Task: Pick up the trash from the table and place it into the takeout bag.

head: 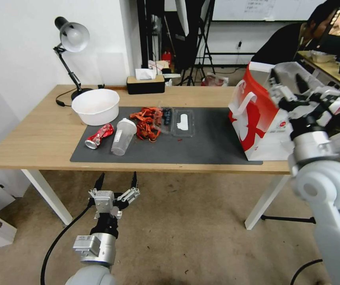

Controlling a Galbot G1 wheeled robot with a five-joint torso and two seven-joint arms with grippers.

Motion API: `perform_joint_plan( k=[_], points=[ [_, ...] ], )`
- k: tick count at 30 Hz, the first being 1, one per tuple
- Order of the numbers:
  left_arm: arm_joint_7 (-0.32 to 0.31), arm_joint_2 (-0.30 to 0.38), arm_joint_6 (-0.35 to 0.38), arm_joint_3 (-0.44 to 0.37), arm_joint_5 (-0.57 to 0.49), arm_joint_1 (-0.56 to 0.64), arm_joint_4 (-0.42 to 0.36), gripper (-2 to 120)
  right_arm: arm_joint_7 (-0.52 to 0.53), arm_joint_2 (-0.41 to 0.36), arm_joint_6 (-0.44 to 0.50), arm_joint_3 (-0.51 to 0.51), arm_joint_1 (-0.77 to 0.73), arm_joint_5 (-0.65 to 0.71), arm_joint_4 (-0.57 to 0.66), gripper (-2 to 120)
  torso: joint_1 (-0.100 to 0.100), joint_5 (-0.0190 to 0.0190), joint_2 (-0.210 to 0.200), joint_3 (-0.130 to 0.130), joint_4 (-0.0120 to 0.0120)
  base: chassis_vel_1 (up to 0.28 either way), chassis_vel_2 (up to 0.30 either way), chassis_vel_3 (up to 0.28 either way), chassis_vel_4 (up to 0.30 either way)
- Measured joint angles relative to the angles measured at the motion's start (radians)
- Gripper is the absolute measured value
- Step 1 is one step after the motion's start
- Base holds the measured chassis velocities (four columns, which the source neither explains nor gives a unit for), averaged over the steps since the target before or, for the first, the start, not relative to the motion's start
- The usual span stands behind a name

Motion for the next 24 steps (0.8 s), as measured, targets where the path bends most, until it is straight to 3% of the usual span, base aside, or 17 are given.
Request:
perform_joint_plan(
  k=[8,15,24],
  points=[
    [0.000,0.004,0.000,-0.003,-0.006,-0.002,0.006,100,-0.084,0.030,0.056,-0.077,-0.138,-0.070,0.042,100,0.000,0.0001,0.000,0.000,-0.0001,0.000,0.000,0.000,0.000],
    [0.000,0.006,0.000,-0.004,-0.008,-0.008,0.015,100,-0.074,0.041,0.088,-0.100,-0.239,-0.183,0.041,100,0.000,0.0001,0.000,0.000,-0.0001,0.000,0.000,0.000,0.000],
    [-0.001,0.011,0.002,-0.005,-0.015,-0.025,0.033,100,-0.037,0.069,0.241,-0.088,-0.468,-0.339,-0.013,100,0.000,0.0002,0.000,0.000,-0.0002,0.000,0.000,0.000,0.000]
  ],
)
